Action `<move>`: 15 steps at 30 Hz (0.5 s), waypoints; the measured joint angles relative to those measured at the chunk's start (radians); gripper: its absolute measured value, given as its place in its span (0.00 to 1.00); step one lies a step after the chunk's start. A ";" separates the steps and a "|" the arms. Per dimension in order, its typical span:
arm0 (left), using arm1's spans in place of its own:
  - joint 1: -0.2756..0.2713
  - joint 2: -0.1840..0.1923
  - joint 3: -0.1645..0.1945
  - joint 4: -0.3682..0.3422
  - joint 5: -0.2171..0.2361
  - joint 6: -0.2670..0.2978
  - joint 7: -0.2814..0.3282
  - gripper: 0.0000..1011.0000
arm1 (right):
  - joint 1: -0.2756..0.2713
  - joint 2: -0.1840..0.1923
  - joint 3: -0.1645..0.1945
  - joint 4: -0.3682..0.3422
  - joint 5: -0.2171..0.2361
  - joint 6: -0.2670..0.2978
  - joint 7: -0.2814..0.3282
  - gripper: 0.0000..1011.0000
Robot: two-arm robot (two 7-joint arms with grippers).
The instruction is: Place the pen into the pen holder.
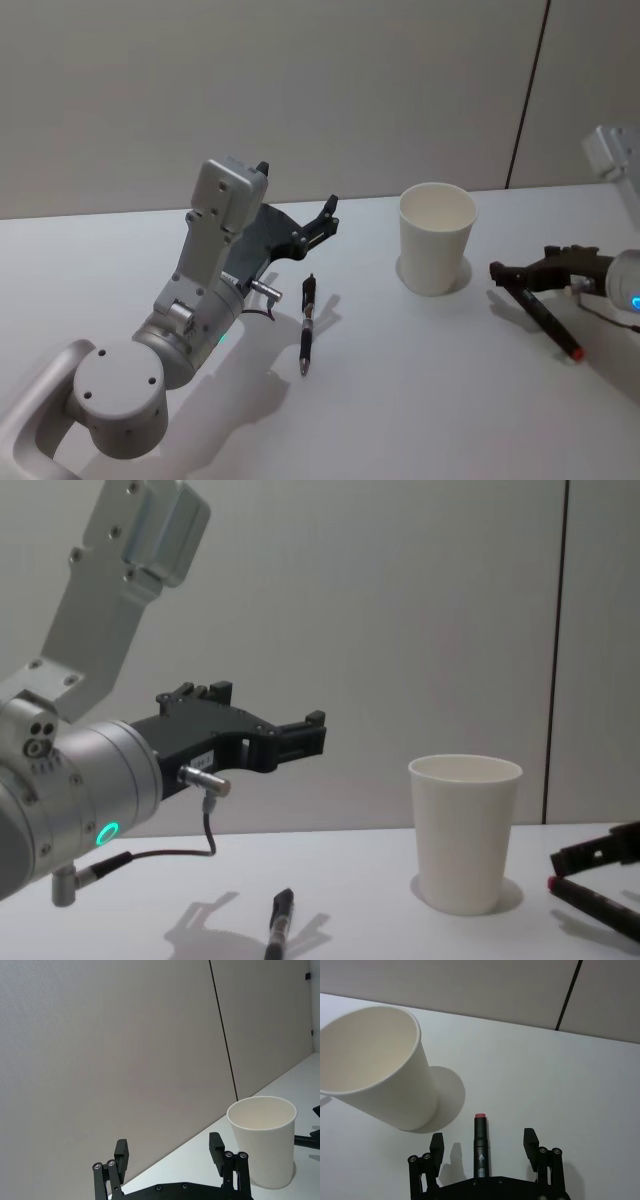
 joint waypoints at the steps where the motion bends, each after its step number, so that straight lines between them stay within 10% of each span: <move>1: 0.000 0.000 0.000 0.000 0.000 0.000 0.000 0.99 | 0.003 -0.002 -0.003 0.005 -0.003 0.002 0.002 0.99; 15: 0.000 0.000 0.000 0.000 0.000 0.000 0.000 0.99 | 0.036 -0.027 -0.032 0.070 -0.044 0.013 0.027 0.99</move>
